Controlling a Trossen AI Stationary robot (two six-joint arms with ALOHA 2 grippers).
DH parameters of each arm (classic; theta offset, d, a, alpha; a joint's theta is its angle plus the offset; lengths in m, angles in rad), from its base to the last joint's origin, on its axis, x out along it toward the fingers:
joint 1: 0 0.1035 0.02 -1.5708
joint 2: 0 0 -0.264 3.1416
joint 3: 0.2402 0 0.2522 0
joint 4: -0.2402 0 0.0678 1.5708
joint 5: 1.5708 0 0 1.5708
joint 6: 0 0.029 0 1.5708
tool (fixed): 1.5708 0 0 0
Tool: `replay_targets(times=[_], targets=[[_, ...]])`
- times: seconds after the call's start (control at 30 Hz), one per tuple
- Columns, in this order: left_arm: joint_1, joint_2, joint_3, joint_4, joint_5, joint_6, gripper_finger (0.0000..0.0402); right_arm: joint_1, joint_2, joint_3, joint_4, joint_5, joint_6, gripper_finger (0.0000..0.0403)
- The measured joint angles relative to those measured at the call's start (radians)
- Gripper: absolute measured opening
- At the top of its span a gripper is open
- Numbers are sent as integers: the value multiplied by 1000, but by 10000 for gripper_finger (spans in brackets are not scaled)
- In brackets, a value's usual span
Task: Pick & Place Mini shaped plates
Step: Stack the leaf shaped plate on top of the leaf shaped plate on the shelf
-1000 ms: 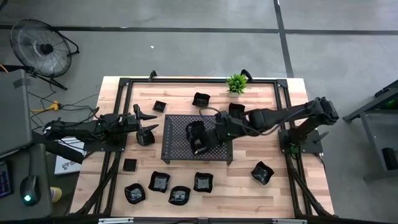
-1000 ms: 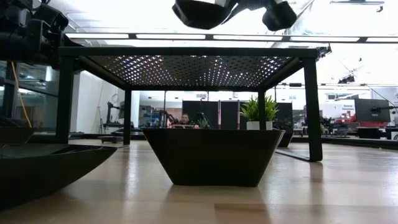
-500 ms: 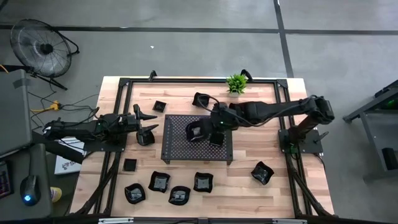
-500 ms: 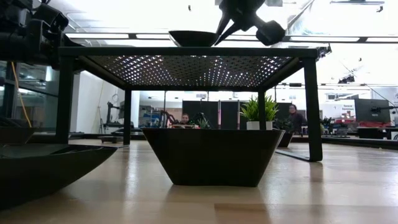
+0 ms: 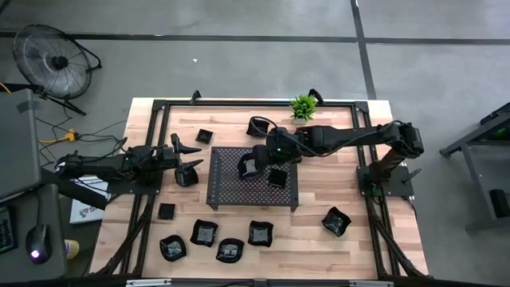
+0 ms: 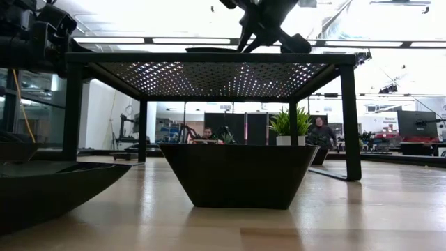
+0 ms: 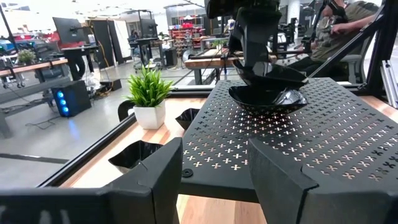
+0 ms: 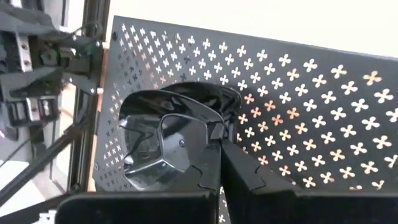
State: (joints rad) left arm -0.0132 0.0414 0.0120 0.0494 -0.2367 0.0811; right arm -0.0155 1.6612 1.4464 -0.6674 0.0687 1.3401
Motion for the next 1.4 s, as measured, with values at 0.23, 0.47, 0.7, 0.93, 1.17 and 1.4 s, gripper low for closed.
replay_targets(times=[0.23, 0.47, 0.7, 0.93, 1.17, 1.4], targets=[[0, 0, 0, 0, 0, 0, 176, -18, 15, 0, 11, -19, -43, 0], [0, 0, 0, 0, 0, 0, 176, -31, 28, 0, 31, -30, -83, 0], [0, 0, 0, 0, 0, 0, 176, -31, 38, 0, 43, -49, -109, 1], [0, 0, 0, 0, 0, 0, 176, -31, 38, 0, 41, -48, -111, 8], [0, 0, 0, 0, 0, 0, 176, -31, 38, 0, 40, -46, -118, 9], [0, 0, 0, 0, 0, 0, 176, -31, 38, 0, 39, -16, -126, 12]])
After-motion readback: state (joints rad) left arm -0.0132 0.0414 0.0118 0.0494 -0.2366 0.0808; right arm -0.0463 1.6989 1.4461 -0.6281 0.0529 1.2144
